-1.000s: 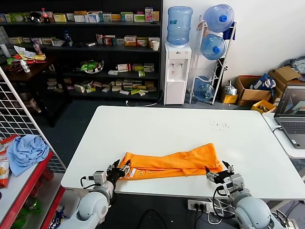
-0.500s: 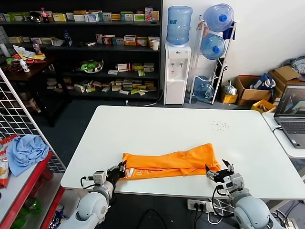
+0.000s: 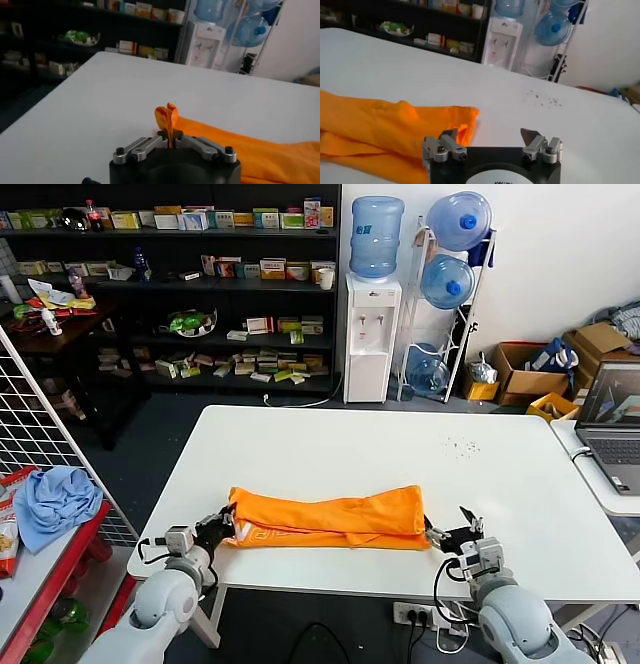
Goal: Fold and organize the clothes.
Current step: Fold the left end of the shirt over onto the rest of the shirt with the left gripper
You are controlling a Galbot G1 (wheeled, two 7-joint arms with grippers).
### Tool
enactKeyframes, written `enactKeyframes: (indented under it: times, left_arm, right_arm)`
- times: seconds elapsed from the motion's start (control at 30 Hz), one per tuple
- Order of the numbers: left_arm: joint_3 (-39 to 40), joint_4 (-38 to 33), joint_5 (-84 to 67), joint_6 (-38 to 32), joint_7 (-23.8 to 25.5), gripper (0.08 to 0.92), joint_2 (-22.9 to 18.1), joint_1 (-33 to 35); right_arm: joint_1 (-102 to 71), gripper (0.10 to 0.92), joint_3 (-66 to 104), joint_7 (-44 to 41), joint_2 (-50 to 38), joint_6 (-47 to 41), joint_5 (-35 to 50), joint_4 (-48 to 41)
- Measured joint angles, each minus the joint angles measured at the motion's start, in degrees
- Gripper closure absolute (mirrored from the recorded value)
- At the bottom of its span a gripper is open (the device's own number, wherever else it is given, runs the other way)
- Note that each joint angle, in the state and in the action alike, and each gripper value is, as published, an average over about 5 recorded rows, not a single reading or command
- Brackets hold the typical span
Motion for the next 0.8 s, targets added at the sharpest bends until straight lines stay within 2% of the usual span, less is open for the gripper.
enactKeyframes:
  times: [0.27,0.4,0.6,0.8]
  left_arm:
    - [-2.5,3.7,-0.2,-0.2,-1.3,0.873,6.0,-2.8]
    - [-2.6,3.3,-1.0,0.3,-2.6,0.873,7.6,-3.4]
    - [-1.1,-1.6,-3.1,1.9,-5.5,0.873,7.2,-3.3]
    - [2.7,-6.7,-5.1,3.0,-8.7,0.873,4.0,-3.8]
  right_arm:
    - [1.3,0.203,-0.2,0.3,1.5,1.5,-1.0,-0.7]
    - [1.4,0.203,-0.5,0.4,1.9,2.5,-1.8,-1.4]
    - [1.0,0.203,-0.2,0.9,1.7,4.3,-2.8,-2.4]
    - [0.3,0.203,0.6,0.9,1.6,5.8,-4.1,-3.2]
